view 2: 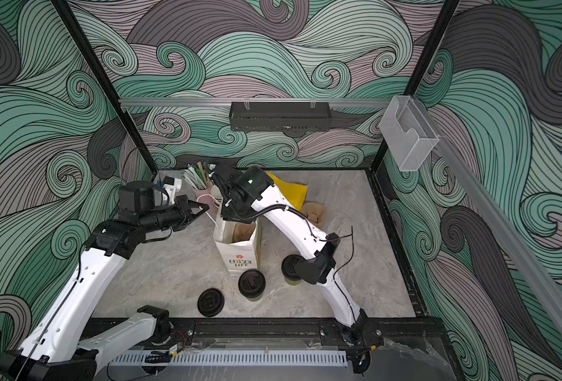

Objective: Pack a coffee takeout order
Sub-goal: Place the cup tray in the takeout bag, then shake the takeout bag at the center of the table.

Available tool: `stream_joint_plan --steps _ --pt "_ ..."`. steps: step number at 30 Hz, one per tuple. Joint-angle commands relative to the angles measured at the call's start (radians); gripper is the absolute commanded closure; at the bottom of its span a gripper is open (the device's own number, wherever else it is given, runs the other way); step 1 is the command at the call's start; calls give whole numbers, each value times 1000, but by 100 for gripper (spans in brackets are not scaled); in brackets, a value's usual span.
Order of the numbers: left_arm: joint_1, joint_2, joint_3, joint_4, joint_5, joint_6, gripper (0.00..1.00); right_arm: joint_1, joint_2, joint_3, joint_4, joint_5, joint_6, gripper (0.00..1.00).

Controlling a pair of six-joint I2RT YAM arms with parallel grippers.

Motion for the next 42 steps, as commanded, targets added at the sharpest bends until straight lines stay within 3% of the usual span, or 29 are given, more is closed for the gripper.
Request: stream_joint_plan --steps 1,3,6,12,15,20,24,32,35,39,42 --pt "-9 -10 -7 -5 -12 20 100 4 -91 33 11 -54 -85 50" --pt "-8 -11 -7 -7 -7 19 99 4 -141 19 24 -56 -128 45" --pt "-10 -17 -16 -1 8 4 83 -8 -212 -32 28 -17 -170 35" --pt "-10 -37 -30 -6 2 14 61 -14 -302 -219 -5 119 -179 33" --pt "-10 -36 -26 -7 -3 16 59 -11 -291 -256 -37 187 -180 32" --pt "-9 -26 -1 -36 -14 34 58 -8 -226 -245 -38 140 -170 31" --pt "-10 -21 33 -74 -44 56 52 -12 -205 -293 -38 166 -132 37" --pt "-9 29 135 -233 -127 123 36 -23 -188 -317 -18 217 -123 60" --pt "-10 58 170 -287 -162 144 33 -23 -164 -275 -18 202 -154 61" --pt "-10 89 201 -303 -162 152 32 -23 -158 -260 -20 207 -189 53" --pt "-10 109 215 -297 -145 157 34 -30 -163 -265 -18 222 -212 59"
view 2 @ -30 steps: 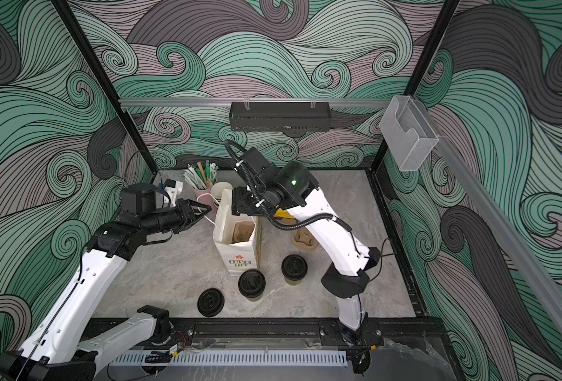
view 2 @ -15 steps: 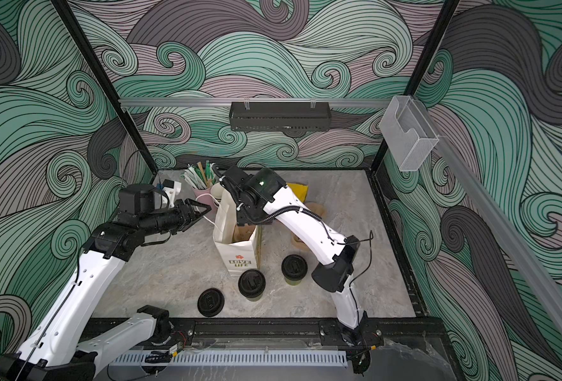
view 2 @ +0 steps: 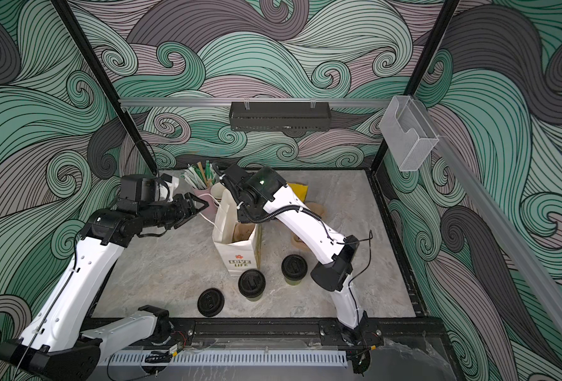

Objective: Pack a coffee takeout order
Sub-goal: Shake the takeout bag at the center of the table.

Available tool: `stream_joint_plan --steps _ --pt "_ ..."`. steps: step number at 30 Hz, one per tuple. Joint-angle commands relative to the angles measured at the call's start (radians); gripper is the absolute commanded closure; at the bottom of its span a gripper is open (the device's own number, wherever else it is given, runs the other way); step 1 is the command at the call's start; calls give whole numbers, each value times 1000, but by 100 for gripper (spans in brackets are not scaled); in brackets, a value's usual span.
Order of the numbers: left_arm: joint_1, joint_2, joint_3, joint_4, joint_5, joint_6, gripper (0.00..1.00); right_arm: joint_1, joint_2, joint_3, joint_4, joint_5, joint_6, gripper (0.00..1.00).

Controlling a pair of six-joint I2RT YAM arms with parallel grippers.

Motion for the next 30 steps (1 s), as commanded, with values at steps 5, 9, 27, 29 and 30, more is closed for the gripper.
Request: stream_joint_plan --steps 5,9,27,29,30 --pt "-4 49 49 -60 30 39 49 -38 26 14 -16 -21 -57 80" --pt "-4 48 50 -69 41 36 68 -49 41 47 -11 -60 -86 94" --pt "4 -71 -3 -156 -22 40 36 -57 -91 -211 358 -333 -321 100" --pt "5 -65 16 -207 -32 19 34 -56 -73 -188 357 -364 -343 100" --pt "5 -60 29 -235 -36 8 33 -56 -64 -171 358 -376 -352 100"
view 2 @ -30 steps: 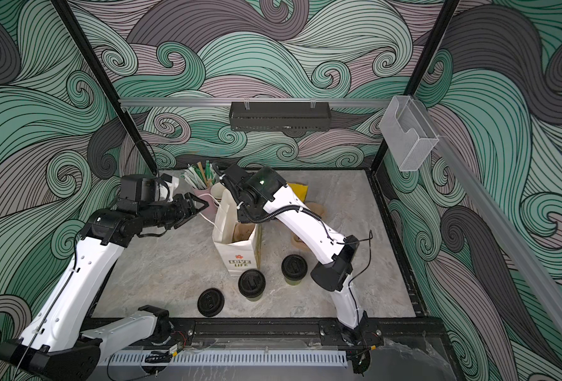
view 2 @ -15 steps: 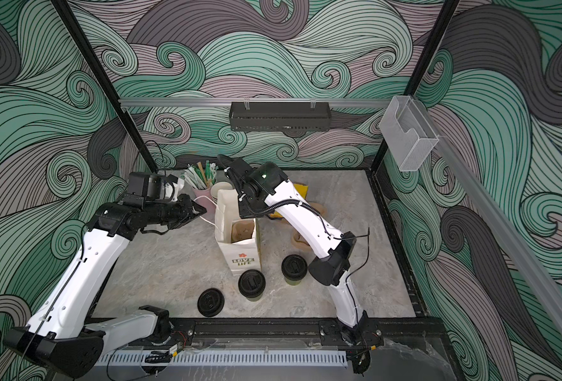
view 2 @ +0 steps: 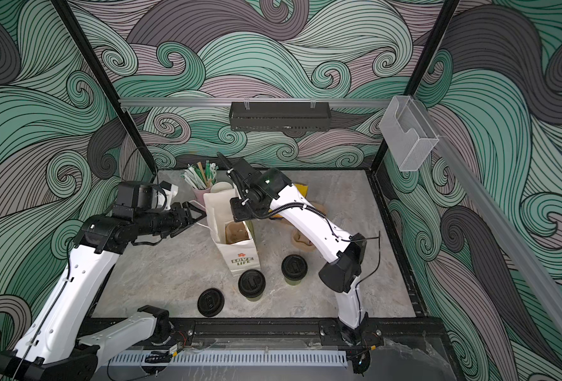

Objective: Pack a coffee takeout order
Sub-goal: Shake the takeout bag at the center of the table.

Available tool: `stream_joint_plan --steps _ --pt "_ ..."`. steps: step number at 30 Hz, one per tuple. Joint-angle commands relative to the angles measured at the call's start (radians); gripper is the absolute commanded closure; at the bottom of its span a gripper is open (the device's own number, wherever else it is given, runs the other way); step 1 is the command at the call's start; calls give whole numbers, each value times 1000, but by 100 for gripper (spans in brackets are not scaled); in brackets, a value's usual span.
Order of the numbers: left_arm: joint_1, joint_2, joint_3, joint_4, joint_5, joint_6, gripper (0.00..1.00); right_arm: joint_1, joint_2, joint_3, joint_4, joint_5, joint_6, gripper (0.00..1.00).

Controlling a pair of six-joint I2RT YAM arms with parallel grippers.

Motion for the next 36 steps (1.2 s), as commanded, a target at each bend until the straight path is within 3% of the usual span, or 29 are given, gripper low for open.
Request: stream_joint_plan --steps 1,5,15,22,31,36 --pt "4 7 59 -134 -49 -24 33 0 16 35 47 -79 -68 100" --pt "6 36 89 -227 -110 -23 35 0 27 68 55 -101 -103 100" --pt "10 12 62 -292 -109 -24 74 0 -14 -19 180 -151 -191 100" --pt "9 -34 -19 -249 -20 -69 86 0 -121 -210 351 -182 -211 100" --pt "10 -85 -35 -246 -60 -114 99 1 -217 -341 450 -169 -256 100" --pt "9 -99 -89 -185 -32 -144 100 6 -268 -423 522 -154 -280 100"
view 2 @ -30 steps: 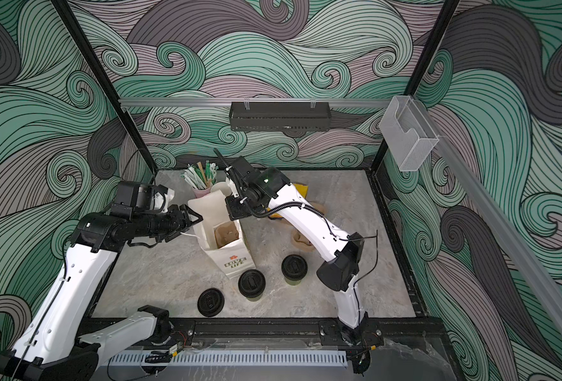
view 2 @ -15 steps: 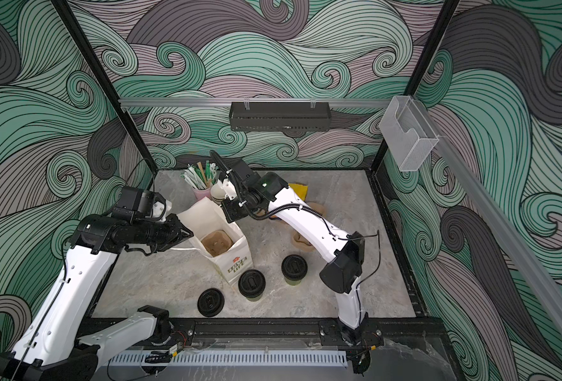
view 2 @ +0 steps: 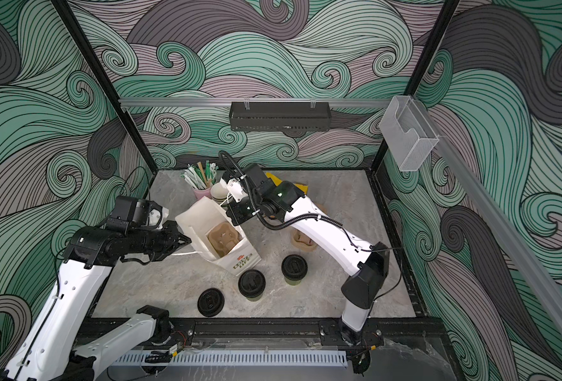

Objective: Pack a coffee takeout order
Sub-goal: Shake the takeout bag at the center of the table.

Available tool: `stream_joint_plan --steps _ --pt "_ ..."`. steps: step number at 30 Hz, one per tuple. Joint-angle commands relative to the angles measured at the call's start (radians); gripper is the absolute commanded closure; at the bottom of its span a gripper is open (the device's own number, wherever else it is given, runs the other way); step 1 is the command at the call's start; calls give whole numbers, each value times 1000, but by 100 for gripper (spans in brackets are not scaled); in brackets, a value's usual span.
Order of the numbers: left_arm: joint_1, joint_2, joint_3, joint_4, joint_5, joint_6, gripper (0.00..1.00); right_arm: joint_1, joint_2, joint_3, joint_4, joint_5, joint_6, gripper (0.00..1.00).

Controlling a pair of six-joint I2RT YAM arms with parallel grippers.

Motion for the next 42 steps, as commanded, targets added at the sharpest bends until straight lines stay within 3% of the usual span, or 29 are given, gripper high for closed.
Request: stream_joint_plan --steps 1,12,25,42 --pt "7 -5 -37 39 22 -30 100 7 -47 -49 86 6 -51 100" --pt "7 -61 -133 77 35 -21 100 53 -96 -125 165 -5 -219 100" --pt "7 -163 -252 158 31 12 100 106 -110 -151 159 -42 -309 100" --pt "7 -191 -249 285 123 45 100 79 -97 -169 179 32 -157 99"
